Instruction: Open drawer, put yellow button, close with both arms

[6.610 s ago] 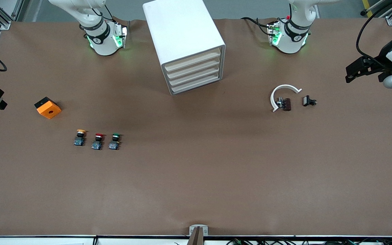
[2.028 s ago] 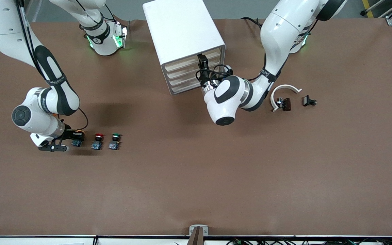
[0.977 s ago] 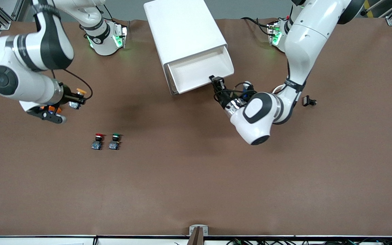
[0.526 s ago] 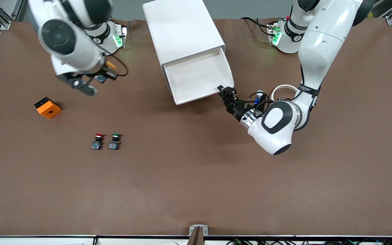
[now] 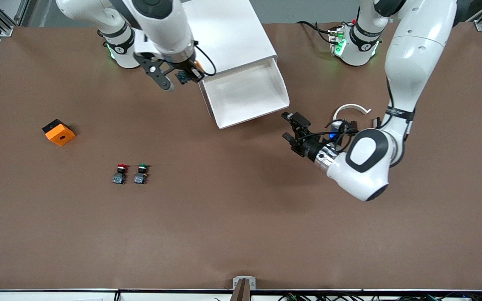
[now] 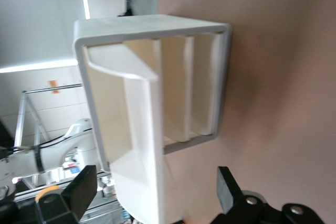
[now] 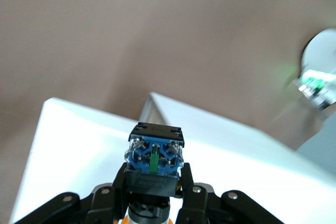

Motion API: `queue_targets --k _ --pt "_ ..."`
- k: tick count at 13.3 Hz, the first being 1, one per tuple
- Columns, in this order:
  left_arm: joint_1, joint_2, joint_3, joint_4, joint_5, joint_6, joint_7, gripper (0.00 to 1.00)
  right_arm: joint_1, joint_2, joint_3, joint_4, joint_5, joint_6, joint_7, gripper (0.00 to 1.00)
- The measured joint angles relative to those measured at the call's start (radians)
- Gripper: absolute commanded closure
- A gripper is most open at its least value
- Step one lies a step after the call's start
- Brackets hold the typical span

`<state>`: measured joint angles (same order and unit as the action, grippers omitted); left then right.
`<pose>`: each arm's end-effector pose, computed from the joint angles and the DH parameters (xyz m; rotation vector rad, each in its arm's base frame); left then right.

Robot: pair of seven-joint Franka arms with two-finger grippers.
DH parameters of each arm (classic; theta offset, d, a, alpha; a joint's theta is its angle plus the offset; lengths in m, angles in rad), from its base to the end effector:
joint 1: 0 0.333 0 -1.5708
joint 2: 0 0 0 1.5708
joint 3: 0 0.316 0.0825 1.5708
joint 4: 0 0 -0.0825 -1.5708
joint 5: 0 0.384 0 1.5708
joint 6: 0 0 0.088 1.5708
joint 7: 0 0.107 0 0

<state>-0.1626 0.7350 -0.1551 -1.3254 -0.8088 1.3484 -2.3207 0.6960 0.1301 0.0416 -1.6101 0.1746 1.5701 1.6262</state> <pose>0.6149 -0.2713 0.3131 -1.1504 -2.0651 1.4157 0.4206 0.4056 0.5336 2.7286 -1.3236 -0.3513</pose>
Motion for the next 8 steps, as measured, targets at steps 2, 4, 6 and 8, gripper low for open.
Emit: queue_targets --k 2,4,6,8 --pt "0.020 -0.001 0.030 0.048 0.089 -0.004 0.029 0.00 0.041 0.036 0.000 0.004 0.003 0.086 0.096 0.90" --pt "0.023 -0.001 0.059 0.074 0.189 -0.010 0.088 0.00 0.080 0.074 0.000 0.004 0.004 0.162 0.168 0.89" --pt "0.023 -0.005 0.073 0.084 0.313 -0.010 0.170 0.00 0.098 0.114 0.000 0.004 0.004 0.231 0.201 0.88" --pt "0.022 -0.012 0.074 0.095 0.431 -0.010 0.267 0.00 0.104 0.156 -0.001 0.005 0.004 0.266 0.204 0.88"
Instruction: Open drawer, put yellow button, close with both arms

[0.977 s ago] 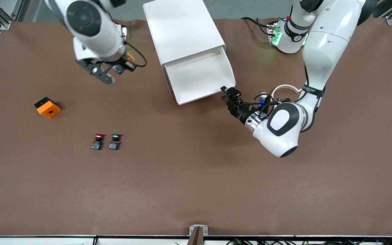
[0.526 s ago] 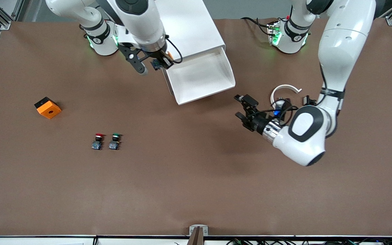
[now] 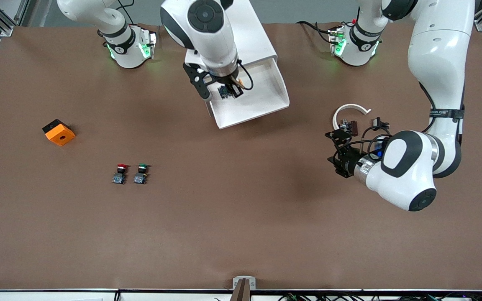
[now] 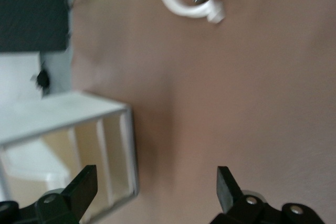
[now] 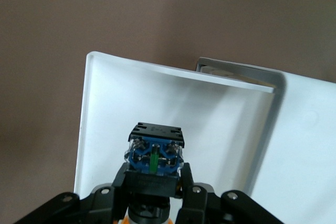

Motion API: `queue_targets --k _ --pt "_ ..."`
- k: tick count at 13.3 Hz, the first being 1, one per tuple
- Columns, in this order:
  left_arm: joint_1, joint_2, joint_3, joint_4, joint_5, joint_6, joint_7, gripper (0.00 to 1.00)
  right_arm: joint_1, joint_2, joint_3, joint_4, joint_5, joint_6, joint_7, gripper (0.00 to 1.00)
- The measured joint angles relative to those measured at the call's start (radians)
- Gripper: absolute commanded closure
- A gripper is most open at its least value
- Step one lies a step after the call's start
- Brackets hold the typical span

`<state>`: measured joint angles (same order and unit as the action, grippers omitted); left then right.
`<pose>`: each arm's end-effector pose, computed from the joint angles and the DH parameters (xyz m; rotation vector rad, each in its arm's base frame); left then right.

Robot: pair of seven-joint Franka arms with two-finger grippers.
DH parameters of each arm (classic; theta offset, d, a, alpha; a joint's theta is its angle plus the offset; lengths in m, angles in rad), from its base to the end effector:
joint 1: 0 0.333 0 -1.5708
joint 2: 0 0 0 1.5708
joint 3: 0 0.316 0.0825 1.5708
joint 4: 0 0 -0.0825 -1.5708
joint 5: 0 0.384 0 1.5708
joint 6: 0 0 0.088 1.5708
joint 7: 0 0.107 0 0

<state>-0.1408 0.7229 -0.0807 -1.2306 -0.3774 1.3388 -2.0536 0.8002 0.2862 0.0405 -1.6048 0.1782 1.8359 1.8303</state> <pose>0.6486 -0.1798 0.3220 -1.5700 -2.1167 0.9021 0.4189 0.4856 0.4601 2.7027 -1.5519 -0.2968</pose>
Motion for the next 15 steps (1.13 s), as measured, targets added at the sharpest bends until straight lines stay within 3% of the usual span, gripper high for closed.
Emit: queue_targets --k 5,7,11,13,14,15 --pt "-0.032 -0.047 -0.001 0.039 0.304 0.014 0.309 0.00 0.035 0.088 -0.001 0.043 0.000 0.039 0.046 0.88" --pt "-0.039 -0.059 -0.001 0.039 0.328 0.046 0.443 0.00 0.050 0.117 -0.001 0.059 0.000 0.052 0.052 0.87" --pt "-0.035 -0.073 0.006 0.042 0.334 0.115 0.740 0.00 0.066 0.146 -0.001 0.067 0.000 0.081 0.064 0.76" --pt "-0.028 -0.102 0.006 0.043 0.334 0.131 0.940 0.00 0.066 0.155 -0.003 0.069 0.000 0.081 0.075 0.55" --pt "-0.026 -0.116 0.006 0.043 0.334 0.131 1.037 0.00 0.066 0.158 -0.004 0.072 0.000 0.081 0.083 0.22" --pt "-0.026 -0.127 0.006 0.041 0.334 0.131 1.105 0.00 0.066 0.159 -0.005 0.074 0.000 0.081 0.086 0.00"
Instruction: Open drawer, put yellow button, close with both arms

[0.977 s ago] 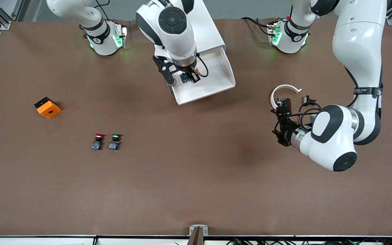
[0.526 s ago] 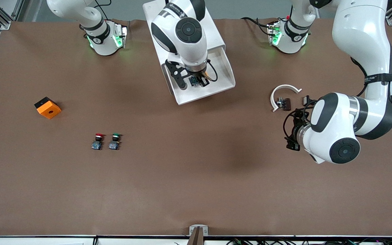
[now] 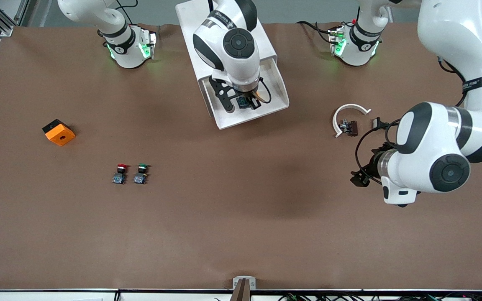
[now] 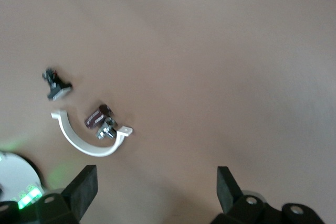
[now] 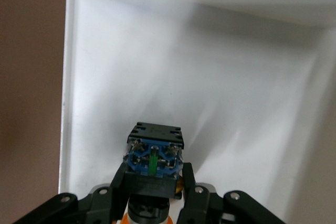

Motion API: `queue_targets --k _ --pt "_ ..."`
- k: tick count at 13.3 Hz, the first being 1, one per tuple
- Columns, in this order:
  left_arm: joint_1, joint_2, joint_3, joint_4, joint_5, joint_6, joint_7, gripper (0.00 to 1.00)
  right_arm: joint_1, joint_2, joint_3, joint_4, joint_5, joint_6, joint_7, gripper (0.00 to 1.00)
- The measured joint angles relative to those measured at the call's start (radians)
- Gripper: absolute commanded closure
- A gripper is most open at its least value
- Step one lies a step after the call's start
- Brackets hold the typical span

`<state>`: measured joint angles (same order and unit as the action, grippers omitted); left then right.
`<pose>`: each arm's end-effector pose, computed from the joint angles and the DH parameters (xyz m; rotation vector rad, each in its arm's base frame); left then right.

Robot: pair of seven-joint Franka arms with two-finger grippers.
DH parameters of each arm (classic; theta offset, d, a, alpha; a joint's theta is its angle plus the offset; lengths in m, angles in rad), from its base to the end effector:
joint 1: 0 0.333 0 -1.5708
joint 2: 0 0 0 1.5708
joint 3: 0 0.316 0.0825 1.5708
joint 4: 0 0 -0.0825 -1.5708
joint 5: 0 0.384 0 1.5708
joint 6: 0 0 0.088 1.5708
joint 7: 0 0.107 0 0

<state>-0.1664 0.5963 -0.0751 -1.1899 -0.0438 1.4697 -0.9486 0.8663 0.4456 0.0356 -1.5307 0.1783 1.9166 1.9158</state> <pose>0.6705 -0.1575 0.4187 -2.8116 -1.0516 0.4691 0.4132 0.5376 0.3962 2.6555 -1.5963 -0.2930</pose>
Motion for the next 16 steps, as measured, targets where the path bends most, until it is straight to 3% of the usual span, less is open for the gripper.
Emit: queue_targets --k 4,7,10,13,16 --pt "-0.003 -0.025 -0.047 -0.029 0.033 0.060 0.149 0.00 0.000 0.001 -0.008 0.017 0.005 -0.001 0.003 0.00" --pt "-0.015 -0.084 -0.125 -0.167 0.081 0.247 0.172 0.00 -0.002 -0.007 -0.012 0.057 0.034 -0.038 0.004 0.00" --pt "-0.019 -0.134 -0.195 -0.338 0.085 0.427 0.174 0.00 -0.025 -0.055 -0.020 0.134 0.037 -0.218 0.004 0.00" --pt "-0.020 -0.145 -0.274 -0.406 0.085 0.455 0.135 0.00 -0.054 -0.146 -0.021 0.205 0.039 -0.382 -0.010 0.00" --pt "-0.023 -0.150 -0.340 -0.445 0.085 0.456 0.076 0.00 -0.099 -0.280 -0.024 0.202 0.033 -0.502 -0.204 0.00"
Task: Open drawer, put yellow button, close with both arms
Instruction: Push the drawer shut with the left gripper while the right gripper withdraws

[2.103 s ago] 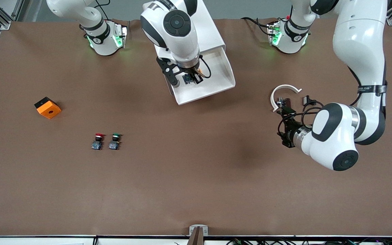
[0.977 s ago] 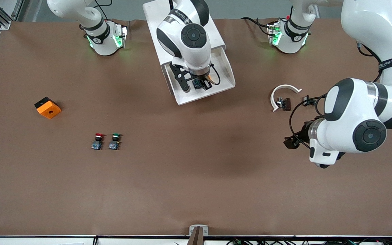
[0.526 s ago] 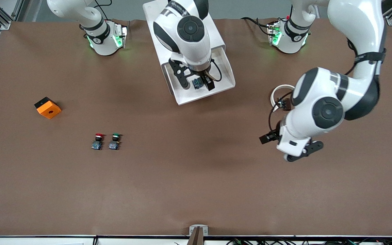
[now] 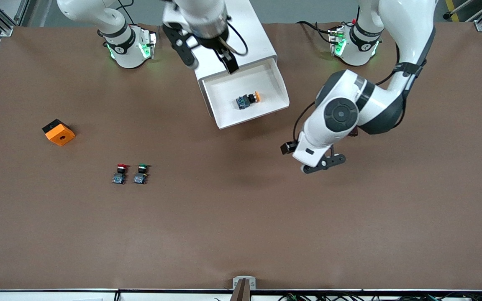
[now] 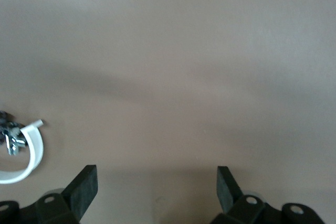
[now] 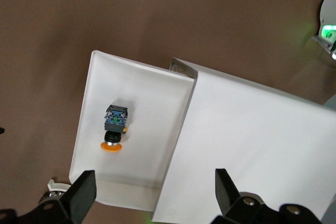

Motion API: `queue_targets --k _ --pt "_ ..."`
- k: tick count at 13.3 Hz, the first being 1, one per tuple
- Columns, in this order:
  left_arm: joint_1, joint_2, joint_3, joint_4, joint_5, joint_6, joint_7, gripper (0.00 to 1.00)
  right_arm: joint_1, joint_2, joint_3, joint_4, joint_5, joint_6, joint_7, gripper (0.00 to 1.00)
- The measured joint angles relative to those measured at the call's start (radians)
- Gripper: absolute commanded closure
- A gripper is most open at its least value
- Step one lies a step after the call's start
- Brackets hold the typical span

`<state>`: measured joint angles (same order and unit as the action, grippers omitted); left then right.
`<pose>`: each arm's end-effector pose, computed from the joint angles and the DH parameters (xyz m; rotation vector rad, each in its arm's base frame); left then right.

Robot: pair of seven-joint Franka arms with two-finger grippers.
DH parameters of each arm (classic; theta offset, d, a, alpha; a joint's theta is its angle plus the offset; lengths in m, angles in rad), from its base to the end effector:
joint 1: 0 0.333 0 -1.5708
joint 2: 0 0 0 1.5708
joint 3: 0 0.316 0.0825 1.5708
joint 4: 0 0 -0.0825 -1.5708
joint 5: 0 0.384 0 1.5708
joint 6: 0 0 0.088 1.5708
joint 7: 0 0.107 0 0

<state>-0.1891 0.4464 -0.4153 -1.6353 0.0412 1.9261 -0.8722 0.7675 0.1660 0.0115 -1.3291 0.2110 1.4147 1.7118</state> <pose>0.5578 -0.3448 0.3683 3.0752 0.4289 -0.2814 0.4022 0.4313 0.6313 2.7978 -1.3659 -0.3534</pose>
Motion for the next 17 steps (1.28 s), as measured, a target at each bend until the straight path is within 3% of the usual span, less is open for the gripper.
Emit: queue_targets --k 3,7,9,11,17 --pt "-0.037 0.000 -0.015 -0.012 0.000 0.006 -0.030 0.00 -0.121 -0.142 -0.008 -0.075 -0.007 -0.078 -0.321 0.00" --pt "-0.133 0.000 -0.018 -0.029 0.000 0.006 -0.175 0.00 -0.407 -0.297 -0.016 -0.230 -0.018 -0.110 -0.863 0.00" --pt "-0.171 0.000 -0.019 -0.034 0.000 0.007 -0.243 0.00 -0.534 -0.315 -0.019 -0.258 -0.052 -0.117 -1.048 0.00" --pt "-0.186 0.000 -0.032 -0.046 0.000 0.006 -0.289 0.00 -0.584 -0.312 -0.019 -0.266 -0.119 -0.103 -1.152 0.00" --pt "-0.182 -0.004 -0.162 -0.108 0.000 0.006 -0.427 0.00 -0.753 -0.288 -0.016 -0.269 -0.140 -0.008 -1.494 0.00"
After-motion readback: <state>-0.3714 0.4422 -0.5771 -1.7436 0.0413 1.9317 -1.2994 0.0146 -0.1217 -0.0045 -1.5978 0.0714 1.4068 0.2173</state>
